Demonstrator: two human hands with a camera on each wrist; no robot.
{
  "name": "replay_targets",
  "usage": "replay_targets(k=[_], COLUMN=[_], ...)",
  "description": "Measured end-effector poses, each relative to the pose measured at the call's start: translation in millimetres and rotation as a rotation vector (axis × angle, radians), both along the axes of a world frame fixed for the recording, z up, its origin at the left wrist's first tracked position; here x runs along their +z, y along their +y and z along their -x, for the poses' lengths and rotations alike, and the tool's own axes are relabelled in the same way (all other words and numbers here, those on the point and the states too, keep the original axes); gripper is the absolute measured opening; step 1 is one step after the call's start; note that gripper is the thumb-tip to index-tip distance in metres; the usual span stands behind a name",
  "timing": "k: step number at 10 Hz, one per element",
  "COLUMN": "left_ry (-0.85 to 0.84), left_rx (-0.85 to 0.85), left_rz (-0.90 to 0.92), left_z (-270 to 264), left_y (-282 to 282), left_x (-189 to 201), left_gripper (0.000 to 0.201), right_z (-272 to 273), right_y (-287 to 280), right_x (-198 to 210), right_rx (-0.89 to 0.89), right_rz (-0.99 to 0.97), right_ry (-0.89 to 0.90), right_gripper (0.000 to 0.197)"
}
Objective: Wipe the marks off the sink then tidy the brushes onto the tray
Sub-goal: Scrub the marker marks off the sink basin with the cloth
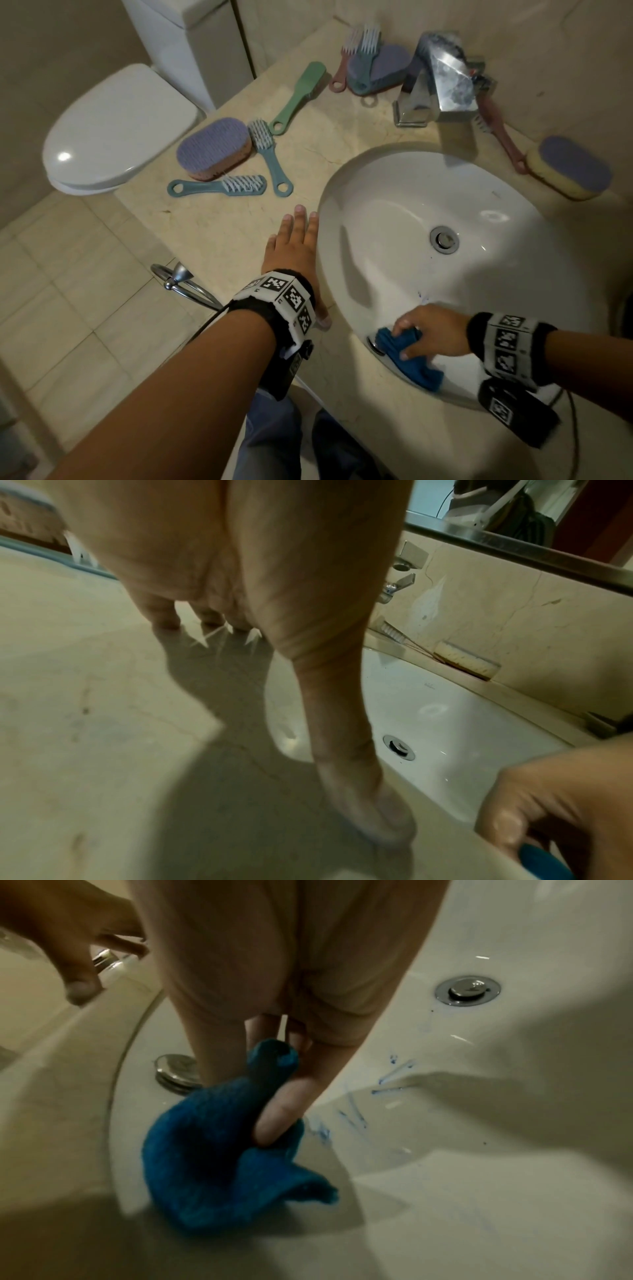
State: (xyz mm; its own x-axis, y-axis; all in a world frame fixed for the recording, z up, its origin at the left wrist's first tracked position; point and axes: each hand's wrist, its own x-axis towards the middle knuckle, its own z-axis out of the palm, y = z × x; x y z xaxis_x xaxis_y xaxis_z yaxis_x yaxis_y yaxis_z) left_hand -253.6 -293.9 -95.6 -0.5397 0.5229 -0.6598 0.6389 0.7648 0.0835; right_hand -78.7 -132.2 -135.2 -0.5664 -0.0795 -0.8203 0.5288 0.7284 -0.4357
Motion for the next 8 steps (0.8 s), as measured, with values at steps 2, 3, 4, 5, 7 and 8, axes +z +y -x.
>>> replay_targets(k=[2, 3, 4, 5, 7, 8], left_ry=[0.005, 0.005, 0.0, 0.004, 0.006, 0.004], left_rx=[0.0, 0.002, -0.002, -0.002, 0.001, -0.006], left_rz=[-0.003, -0.009, -0.011, -0.011, -0.008, -0.003], left_z=[0, 1, 0, 1, 0, 0], left_y=[-1, -1, -1, -1, 0, 0], left_x=[-1, 0, 0, 0, 1, 1], left_gripper=[0.16, 0.16, 0.16, 0.159, 0.158, 0.158], right_z=[31, 32, 4, -8, 19, 14], right_y=[-6, -5, 6, 11, 17, 13], right_x=[-9, -9, -5, -7, -34, -30], right_rx=[0.007, -0.004, 0.078, 0.089, -0.036, 0.058], right_rz=[-0.124, -0.1, -0.033, 0.002, -0.162, -0.15], right_ry=[0.087, 0.102, -0.033, -0.049, 0.096, 0.065], right_gripper=[0.039, 0.04, 0.038, 0.037, 0.03, 0.034])
